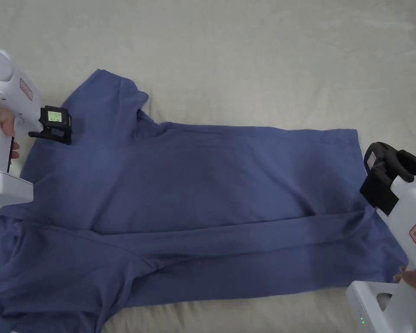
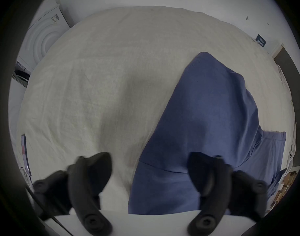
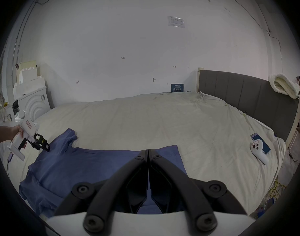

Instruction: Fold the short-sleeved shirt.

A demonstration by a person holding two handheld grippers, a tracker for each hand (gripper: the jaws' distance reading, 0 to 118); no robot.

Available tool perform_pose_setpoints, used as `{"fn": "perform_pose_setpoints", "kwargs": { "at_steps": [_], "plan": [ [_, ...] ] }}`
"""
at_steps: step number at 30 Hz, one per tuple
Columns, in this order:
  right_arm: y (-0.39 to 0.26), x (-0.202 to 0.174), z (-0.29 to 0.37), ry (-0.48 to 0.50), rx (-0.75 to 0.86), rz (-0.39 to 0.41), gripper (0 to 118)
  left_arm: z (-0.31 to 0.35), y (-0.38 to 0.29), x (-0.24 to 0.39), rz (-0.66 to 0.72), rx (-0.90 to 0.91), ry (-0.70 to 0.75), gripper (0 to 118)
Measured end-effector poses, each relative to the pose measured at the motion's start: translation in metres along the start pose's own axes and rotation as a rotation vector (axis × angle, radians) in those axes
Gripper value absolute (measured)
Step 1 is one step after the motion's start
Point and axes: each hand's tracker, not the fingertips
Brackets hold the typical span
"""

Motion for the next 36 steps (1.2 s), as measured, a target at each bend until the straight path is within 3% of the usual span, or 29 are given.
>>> {"fn": "perform_pose_setpoints", "kwargs": {
  "at_steps": [1, 3, 5, 6, 7, 13, 28, 29, 30, 33, 34, 36],
  "plan": [
    [0.0, 0.0, 0.0, 0.0, -0.001, 0.003, 0, -0.002, -0.001, -0.002, 0.009, 0.001, -0.008, 70],
    [-0.001, 0.0, 0.0, -0.002, -0.005, 0.009, 0, -0.004, -0.002, -0.003, 0.057, 0.007, -0.084, 58],
    [-0.001, 0.0, 0.001, -0.004, -0.009, 0.01, 0, -0.003, -0.003, -0.003, 0.048, 0.008, -0.051, 42],
    [-0.001, 0.0, 0.001, -0.005, -0.012, 0.009, 0, -0.001, -0.002, -0.004, 0.035, 0.01, -0.069, 16],
    [-0.002, 0.001, 0.0, -0.009, -0.014, 0.01, 0, 0.001, -0.001, -0.003, 0.032, 0.011, -0.082, 0],
    [-0.003, 0.003, 0.002, -0.014, -0.023, 0.0, 0, 0.011, -0.016, 0.007, -0.027, 0.118, -0.08, 0],
    [0.043, 0.029, -0.019, -0.007, -0.01, 0.0, 1, 0.091, -0.078, -0.004, 0.095, 0.452, -0.244, 0],
    [0.05, 0.034, -0.027, -0.006, -0.023, -0.006, 5, 0.096, -0.08, -0.001, 0.088, 0.465, -0.241, 0],
    [0.058, 0.039, -0.037, -0.004, -0.072, -0.015, 18, 0.099, -0.082, 0.001, 0.081, 0.477, -0.247, 0],
    [0.08, 0.052, -0.071, 0.0, -0.205, -0.034, 99, 0.108, -0.086, 0.006, 0.079, 0.492, -0.264, 0],
    [0.085, 0.055, -0.083, -0.003, -0.242, -0.031, 105, 0.109, -0.087, 0.006, 0.082, 0.497, -0.269, 0],
    [0.095, 0.062, -0.108, 0.004, -0.306, -0.04, 105, 0.113, -0.088, 0.007, 0.088, 0.505, -0.275, 0]
  ]
}}
